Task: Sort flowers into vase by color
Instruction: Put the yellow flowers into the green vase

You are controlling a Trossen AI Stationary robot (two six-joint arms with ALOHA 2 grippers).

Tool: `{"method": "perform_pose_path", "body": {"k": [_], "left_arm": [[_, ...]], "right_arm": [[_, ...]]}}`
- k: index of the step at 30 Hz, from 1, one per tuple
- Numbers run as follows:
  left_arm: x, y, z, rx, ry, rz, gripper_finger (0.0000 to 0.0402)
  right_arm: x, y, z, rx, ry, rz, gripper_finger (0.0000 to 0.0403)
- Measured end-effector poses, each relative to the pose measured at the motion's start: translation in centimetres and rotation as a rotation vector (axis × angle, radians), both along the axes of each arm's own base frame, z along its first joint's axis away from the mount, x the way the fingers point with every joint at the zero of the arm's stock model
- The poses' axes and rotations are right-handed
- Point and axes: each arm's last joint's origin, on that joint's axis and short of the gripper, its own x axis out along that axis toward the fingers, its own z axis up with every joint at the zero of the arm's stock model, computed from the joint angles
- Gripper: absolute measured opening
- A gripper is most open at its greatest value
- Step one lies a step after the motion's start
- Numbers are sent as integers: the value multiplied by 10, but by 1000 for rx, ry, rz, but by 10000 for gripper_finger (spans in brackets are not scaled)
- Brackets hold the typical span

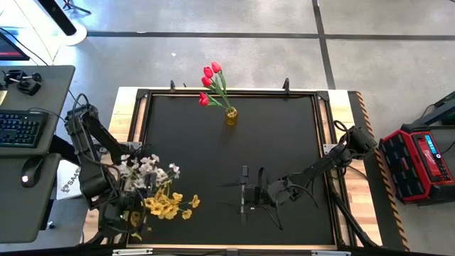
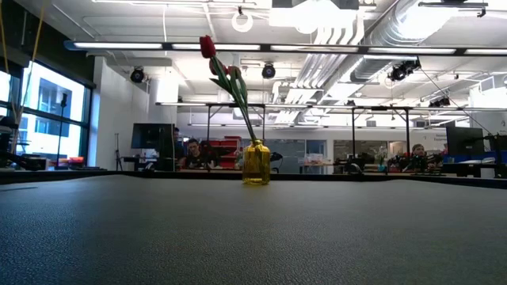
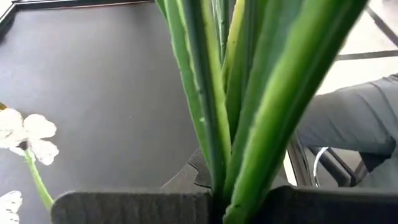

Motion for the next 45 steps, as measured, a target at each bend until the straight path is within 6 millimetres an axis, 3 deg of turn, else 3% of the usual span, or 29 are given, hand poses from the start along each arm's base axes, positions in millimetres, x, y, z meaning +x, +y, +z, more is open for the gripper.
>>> {"method": "perform_pose_path", "body": {"k": [10,22,27,32,36,40,45], "left_arm": [[3,-7,-11,104,51,-62,0],[6,-11,-17,48,16,49,0],[7,-11,-16,46,0,64,0],[7,-11,-16,46,0,64,0],[7,-11,-16,42,0,66,0],[6,-11,-17,23,17,63,0],[6,-11,-17,18,26,56,0]], "right_arm": [[0,1,0,-2,1,46,227],[1,0,3,13,-26,36,227],[7,-11,2,11,-30,11,227],[28,-21,-15,-22,-63,37,227],[56,-15,-15,-74,-77,95,237],[89,-4,-6,-105,-72,137,260],[118,3,26,-106,-62,181,259]]}}
